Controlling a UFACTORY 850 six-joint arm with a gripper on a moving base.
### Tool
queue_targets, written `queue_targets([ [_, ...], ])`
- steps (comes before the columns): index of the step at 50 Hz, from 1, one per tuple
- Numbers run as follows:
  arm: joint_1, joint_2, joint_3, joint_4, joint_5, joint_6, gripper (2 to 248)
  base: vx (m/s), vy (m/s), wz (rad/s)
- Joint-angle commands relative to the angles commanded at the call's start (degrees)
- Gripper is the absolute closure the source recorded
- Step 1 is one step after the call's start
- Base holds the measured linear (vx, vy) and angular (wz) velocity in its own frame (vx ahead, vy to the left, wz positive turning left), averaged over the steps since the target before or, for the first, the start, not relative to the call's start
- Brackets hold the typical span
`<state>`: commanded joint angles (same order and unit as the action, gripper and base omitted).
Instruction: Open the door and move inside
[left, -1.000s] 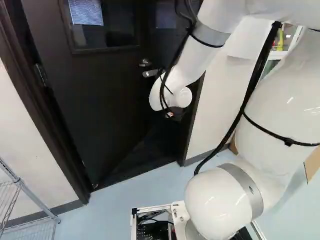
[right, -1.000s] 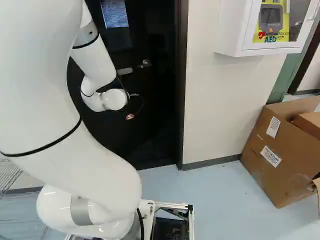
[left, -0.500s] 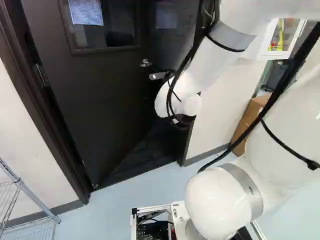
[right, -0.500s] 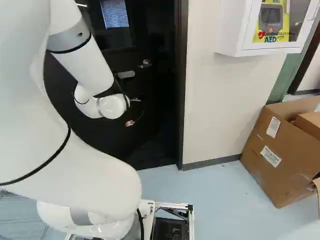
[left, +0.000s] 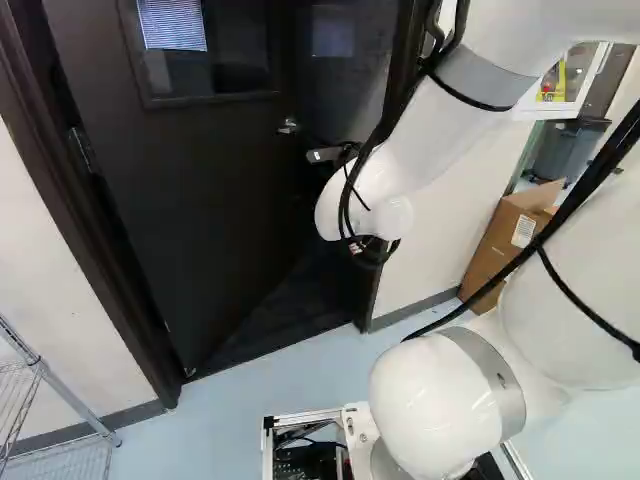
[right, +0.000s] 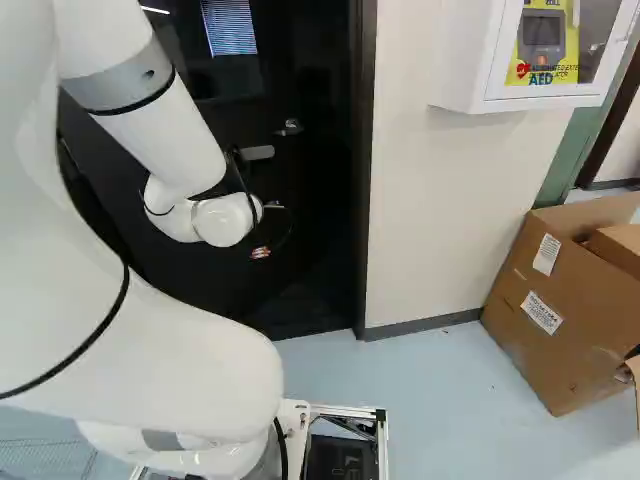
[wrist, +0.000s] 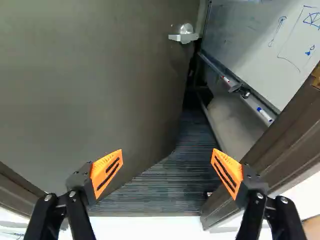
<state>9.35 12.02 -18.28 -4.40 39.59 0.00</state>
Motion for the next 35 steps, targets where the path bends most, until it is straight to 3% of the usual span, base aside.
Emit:
queue_targets([
  [35, 0.0, 0.0, 0.0, 0.0, 0.0, 0.0, 3, 0.0, 0.0, 0.0],
])
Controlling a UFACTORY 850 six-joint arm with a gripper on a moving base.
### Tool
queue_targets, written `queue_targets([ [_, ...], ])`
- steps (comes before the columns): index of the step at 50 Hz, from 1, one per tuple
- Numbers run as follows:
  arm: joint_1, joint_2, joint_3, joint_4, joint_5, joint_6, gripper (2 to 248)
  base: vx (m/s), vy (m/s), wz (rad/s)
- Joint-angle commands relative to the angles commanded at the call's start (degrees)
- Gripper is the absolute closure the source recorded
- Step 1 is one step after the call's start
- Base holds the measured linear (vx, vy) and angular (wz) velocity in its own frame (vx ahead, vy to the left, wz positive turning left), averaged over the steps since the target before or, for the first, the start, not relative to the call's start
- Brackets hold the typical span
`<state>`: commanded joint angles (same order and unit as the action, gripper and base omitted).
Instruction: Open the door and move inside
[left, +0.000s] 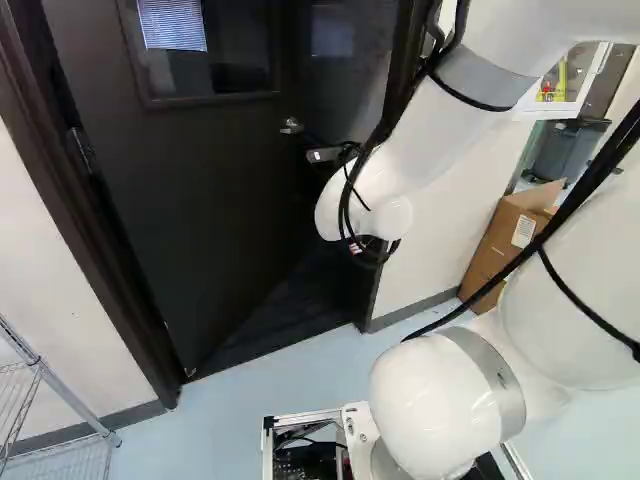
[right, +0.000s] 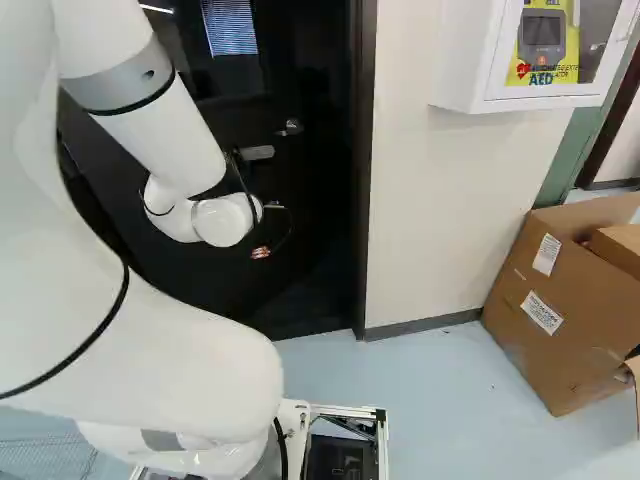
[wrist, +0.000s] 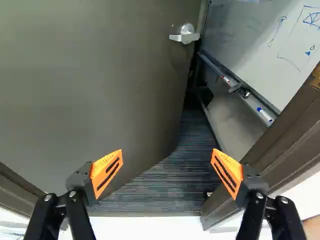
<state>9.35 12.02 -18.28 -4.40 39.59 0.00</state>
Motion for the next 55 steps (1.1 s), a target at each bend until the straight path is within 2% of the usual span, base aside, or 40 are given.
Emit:
queue_targets([
  [20, 0.0, 0.0, 0.0, 0.0, 0.0, 0.0, 3, 0.024, 0.002, 0.005],
  [55, 0.0, 0.0, 0.0, 0.0, 0.0, 0.0, 3, 0.058, 0.063, 0.155],
])
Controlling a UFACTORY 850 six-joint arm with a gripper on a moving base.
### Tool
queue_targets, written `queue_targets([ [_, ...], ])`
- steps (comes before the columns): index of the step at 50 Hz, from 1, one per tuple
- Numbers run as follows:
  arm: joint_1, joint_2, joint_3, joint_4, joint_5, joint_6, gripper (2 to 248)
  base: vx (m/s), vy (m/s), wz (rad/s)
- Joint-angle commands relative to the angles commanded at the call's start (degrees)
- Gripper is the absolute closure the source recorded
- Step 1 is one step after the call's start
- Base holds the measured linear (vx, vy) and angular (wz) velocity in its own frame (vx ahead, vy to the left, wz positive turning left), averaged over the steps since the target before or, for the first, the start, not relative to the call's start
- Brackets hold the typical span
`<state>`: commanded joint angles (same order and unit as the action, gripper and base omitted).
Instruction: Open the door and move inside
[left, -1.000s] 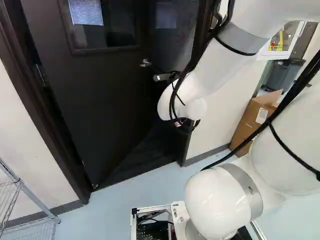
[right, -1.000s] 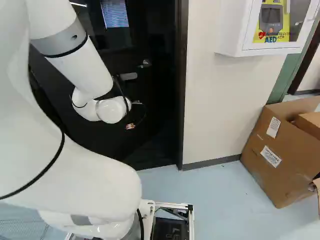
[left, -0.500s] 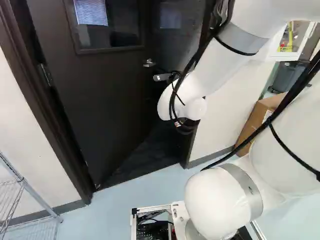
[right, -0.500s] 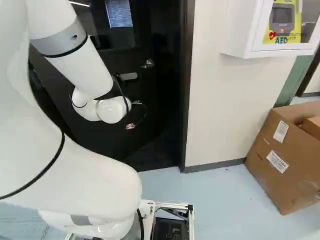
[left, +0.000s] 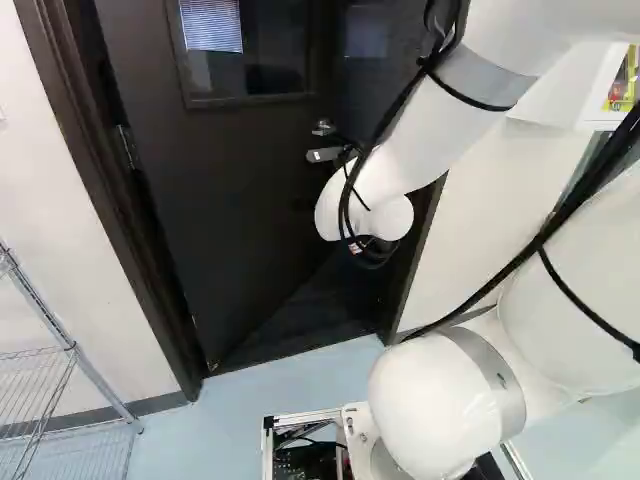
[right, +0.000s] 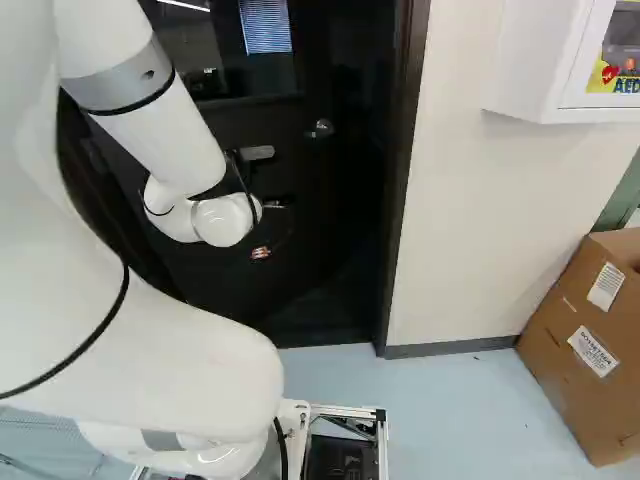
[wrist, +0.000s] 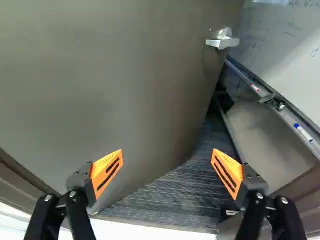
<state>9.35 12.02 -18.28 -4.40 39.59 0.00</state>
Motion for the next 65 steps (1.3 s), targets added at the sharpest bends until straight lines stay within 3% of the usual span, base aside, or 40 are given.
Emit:
queue_targets([
  [65, 0.0, 0.0, 0.0, 0.0, 0.0, 0.0, 3, 0.088, 0.044, -0.005],
])
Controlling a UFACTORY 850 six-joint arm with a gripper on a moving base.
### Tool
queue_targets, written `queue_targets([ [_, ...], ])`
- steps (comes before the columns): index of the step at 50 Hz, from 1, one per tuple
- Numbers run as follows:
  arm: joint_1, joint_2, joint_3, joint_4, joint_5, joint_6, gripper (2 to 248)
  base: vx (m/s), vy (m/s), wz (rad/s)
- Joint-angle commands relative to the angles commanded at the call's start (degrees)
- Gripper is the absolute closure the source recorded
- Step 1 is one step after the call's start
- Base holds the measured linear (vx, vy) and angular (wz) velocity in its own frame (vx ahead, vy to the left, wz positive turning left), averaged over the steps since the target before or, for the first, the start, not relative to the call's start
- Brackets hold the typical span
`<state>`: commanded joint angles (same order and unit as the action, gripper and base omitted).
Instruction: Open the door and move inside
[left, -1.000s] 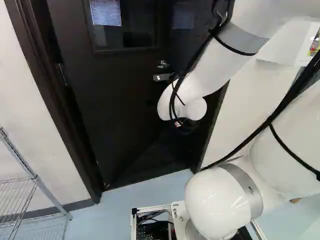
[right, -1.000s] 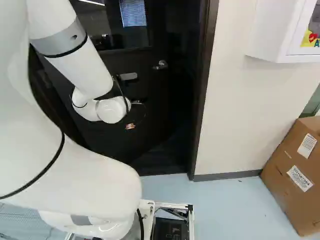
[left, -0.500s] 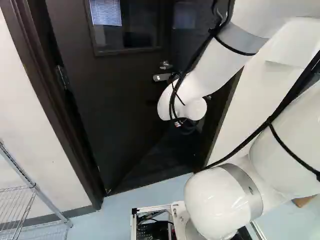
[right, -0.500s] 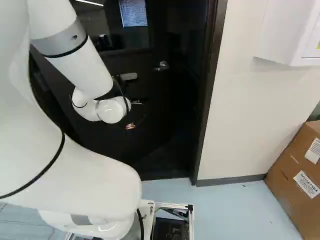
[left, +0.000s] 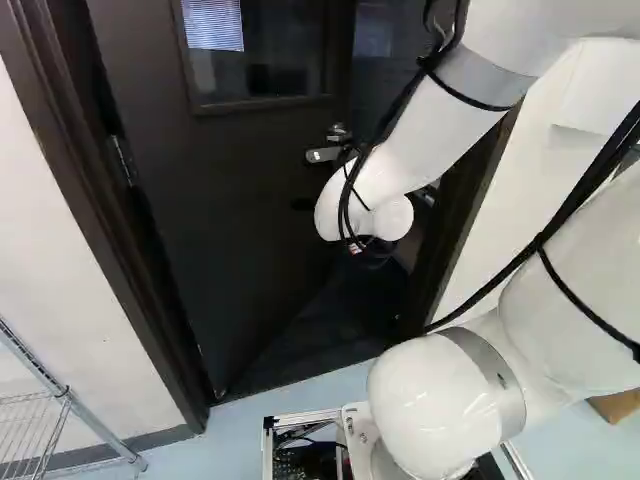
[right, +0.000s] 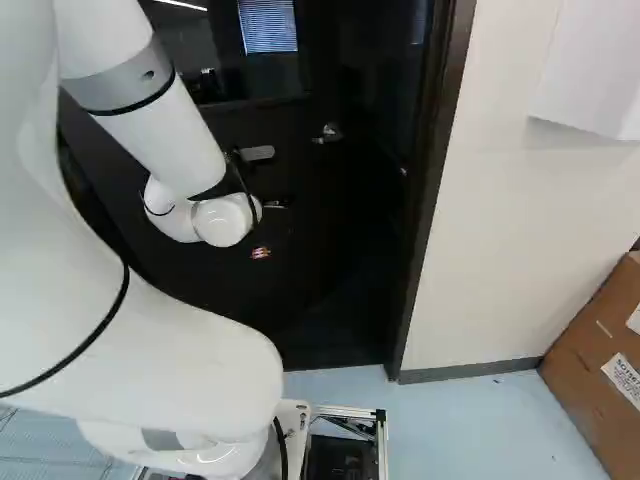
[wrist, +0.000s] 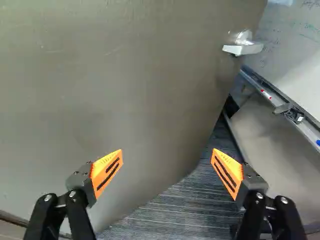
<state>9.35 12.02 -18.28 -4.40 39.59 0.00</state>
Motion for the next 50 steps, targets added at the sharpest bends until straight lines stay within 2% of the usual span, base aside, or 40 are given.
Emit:
queue_targets([
  [50, 0.2, -0.8, -0.7, 0.0, 0.0, 0.0, 3, 0.089, 0.045, -0.005],
])
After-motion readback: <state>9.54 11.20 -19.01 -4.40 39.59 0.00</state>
